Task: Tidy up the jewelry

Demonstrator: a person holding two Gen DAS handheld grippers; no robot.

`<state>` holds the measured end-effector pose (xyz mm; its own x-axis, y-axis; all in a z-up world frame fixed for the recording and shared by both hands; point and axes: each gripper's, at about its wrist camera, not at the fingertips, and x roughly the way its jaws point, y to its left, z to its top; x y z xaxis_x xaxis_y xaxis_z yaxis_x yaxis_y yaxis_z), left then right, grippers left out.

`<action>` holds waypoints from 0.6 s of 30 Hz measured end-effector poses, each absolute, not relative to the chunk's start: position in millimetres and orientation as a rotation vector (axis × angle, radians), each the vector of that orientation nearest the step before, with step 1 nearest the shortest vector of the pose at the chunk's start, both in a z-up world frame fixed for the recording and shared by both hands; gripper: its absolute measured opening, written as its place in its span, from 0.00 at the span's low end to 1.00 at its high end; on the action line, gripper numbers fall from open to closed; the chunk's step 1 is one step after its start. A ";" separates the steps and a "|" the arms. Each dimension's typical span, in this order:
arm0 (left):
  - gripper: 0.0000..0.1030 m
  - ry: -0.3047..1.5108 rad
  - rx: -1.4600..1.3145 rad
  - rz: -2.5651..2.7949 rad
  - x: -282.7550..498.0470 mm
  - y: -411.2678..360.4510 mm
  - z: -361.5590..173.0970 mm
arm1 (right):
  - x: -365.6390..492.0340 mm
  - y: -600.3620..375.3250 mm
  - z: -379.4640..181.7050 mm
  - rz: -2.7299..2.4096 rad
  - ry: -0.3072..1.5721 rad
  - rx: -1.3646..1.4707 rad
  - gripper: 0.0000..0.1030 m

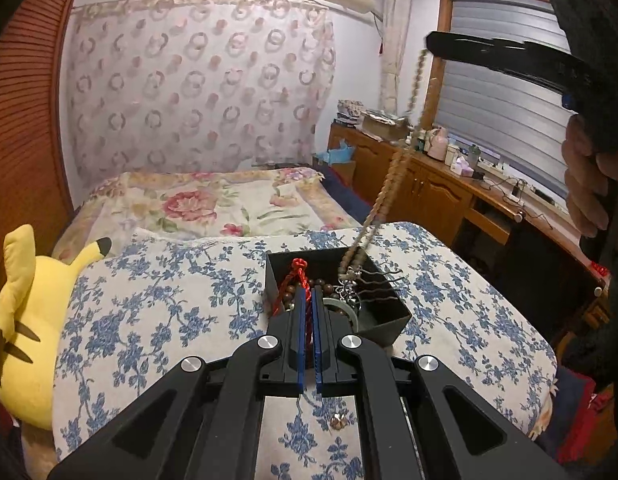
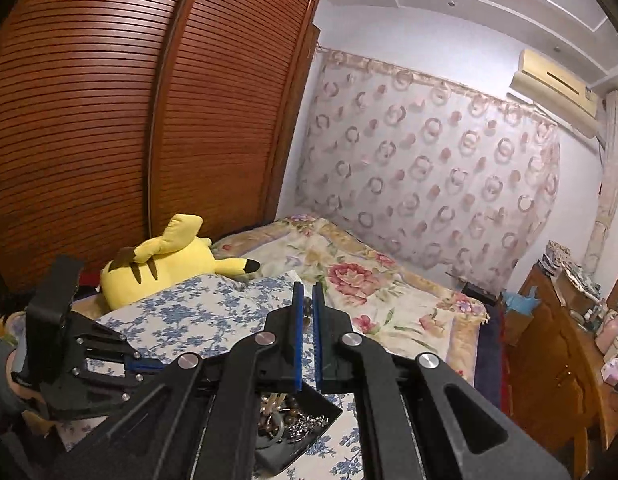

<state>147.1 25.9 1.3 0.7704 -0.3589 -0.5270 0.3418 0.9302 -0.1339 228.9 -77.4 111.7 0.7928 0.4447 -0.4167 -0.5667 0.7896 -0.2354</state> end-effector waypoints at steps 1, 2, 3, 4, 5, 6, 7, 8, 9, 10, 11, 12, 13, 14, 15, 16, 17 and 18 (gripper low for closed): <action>0.02 0.579 -0.027 -0.381 149.7 24.4 1.0 | 234.8 -75.1 105.6 0.551 0.360 -0.375 0.05; 0.02 0.579 -0.024 -0.383 151.8 22.1 1.2 | 240.8 -72.6 98.5 0.543 0.373 -0.387 0.05; 0.02 0.579 -0.019 -0.385 154.0 19.4 1.4 | 247.2 -69.1 93.3 0.539 0.386 -0.394 0.05; 0.02 0.579 -0.016 -0.385 155.8 18.1 1.3 | 256.9 -66.7 83.2 0.529 0.411 -0.408 0.05; 0.02 0.581 -0.012 -0.387 158.5 15.9 0.9 | 263.5 -64.3 74.6 0.523 0.429 -0.412 0.05; 0.02 0.582 -0.010 -0.388 159.7 14.5 0.5 | 273.9 -63.8 64.0 0.516 0.460 -0.412 0.05; 0.02 0.584 -0.006 -0.390 161.9 12.2 -0.2 | 279.8 -63.2 56.6 0.515 0.479 -0.410 0.05; 0.02 0.586 -0.003 -0.392 164.0 10.3 -0.9 | 286.4 -63.2 47.8 0.511 0.499 -0.409 0.05; 0.02 0.587 -0.001 -0.394 165.7 8.4 -1.7 | 290.8 -63.9 41.1 0.505 0.511 -0.406 0.05; 0.02 0.591 0.001 -0.395 168.3 6.8 -2.6 | 293.2 -64.3 34.9 0.504 0.521 -0.398 0.05; 0.02 0.594 0.001 -0.397 171.1 4.8 -3.8 | 293.8 -65.4 29.5 0.505 0.530 -0.390 0.05; 0.02 0.598 0.002 -0.400 174.2 2.7 -5.2 | 295.2 -65.5 24.7 0.506 0.540 -0.386 0.05; 0.02 0.601 0.003 -0.402 177.1 1.2 -6.3 | 295.5 -67.1 15.9 0.507 0.556 -0.386 0.05; 0.02 0.605 0.003 -0.403 180.0 -0.1 -7.3 | 296.2 -67.9 10.6 0.503 0.564 -0.390 0.05; 0.02 0.612 0.005 -0.405 184.4 -1.8 -9.4 | 295.2 -67.7 5.3 0.501 0.572 -0.390 0.05; 0.02 0.615 0.005 -0.406 187.0 -2.7 -10.8 | 296.7 -69.4 -1.7 0.503 0.592 -0.383 0.05; 0.02 0.622 0.005 -0.406 191.3 -3.9 -13.2 | 298.5 -70.8 -7.6 0.505 0.609 -0.376 0.05; 0.02 0.631 0.004 -0.405 196.1 -4.9 -16.1 | 299.4 -71.7 -12.3 0.505 0.620 -0.368 0.05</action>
